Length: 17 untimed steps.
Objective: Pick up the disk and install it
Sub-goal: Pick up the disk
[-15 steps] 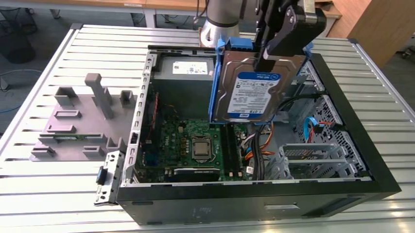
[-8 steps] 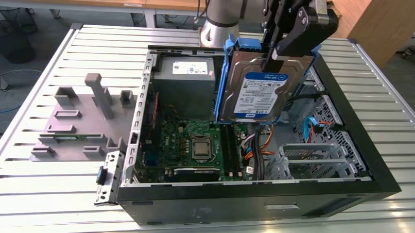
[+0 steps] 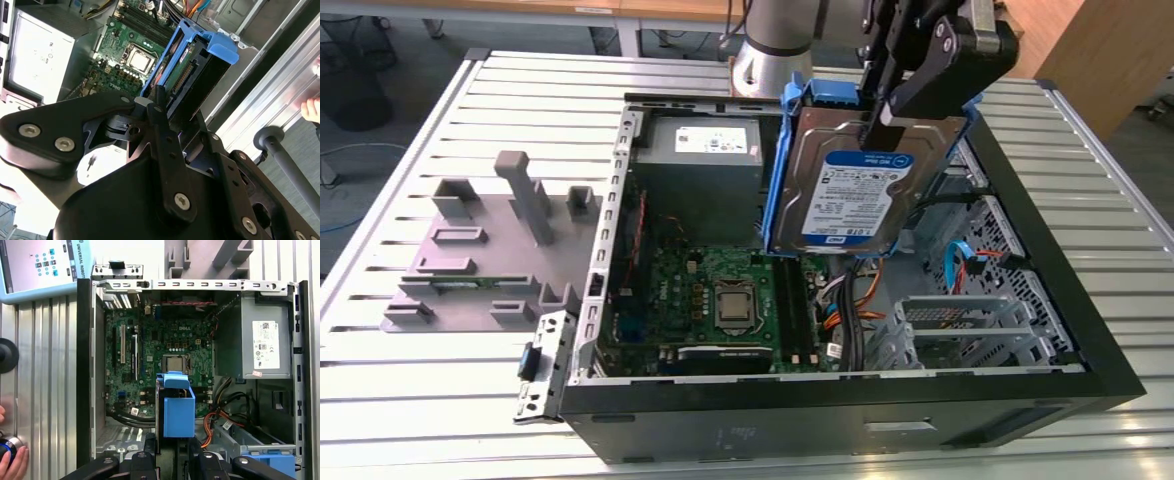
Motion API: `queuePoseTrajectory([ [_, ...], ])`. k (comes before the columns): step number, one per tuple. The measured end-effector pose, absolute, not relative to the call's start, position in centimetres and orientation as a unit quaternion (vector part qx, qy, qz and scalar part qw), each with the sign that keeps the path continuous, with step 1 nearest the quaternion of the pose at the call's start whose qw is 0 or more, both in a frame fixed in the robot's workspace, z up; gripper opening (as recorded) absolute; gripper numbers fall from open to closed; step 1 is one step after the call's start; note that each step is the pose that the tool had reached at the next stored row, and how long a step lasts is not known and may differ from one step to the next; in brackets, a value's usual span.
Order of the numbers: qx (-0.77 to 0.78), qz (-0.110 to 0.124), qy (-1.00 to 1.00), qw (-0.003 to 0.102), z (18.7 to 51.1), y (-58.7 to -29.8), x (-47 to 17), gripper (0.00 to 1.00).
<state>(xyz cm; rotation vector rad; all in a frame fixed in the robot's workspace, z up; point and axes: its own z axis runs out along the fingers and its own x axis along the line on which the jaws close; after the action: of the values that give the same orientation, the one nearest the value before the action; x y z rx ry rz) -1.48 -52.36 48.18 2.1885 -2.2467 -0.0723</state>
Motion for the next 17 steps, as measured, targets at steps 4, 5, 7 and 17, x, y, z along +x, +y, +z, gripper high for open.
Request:
queuePoseTrajectory([
  [4, 0.698, -0.023, -0.716, 0.002, 48.2, -52.8, -1.5, 0.35],
  [5, 0.698, -0.023, -0.716, 0.002, 48.2, -52.9, -1.5, 0.35],
  [7, 0.698, -0.023, -0.716, 0.002, 48.2, -53.2, -1.5, 0.35],
  [17, 0.698, -0.023, -0.716, 0.002, 48.2, -54.7, -1.5, 0.35],
])
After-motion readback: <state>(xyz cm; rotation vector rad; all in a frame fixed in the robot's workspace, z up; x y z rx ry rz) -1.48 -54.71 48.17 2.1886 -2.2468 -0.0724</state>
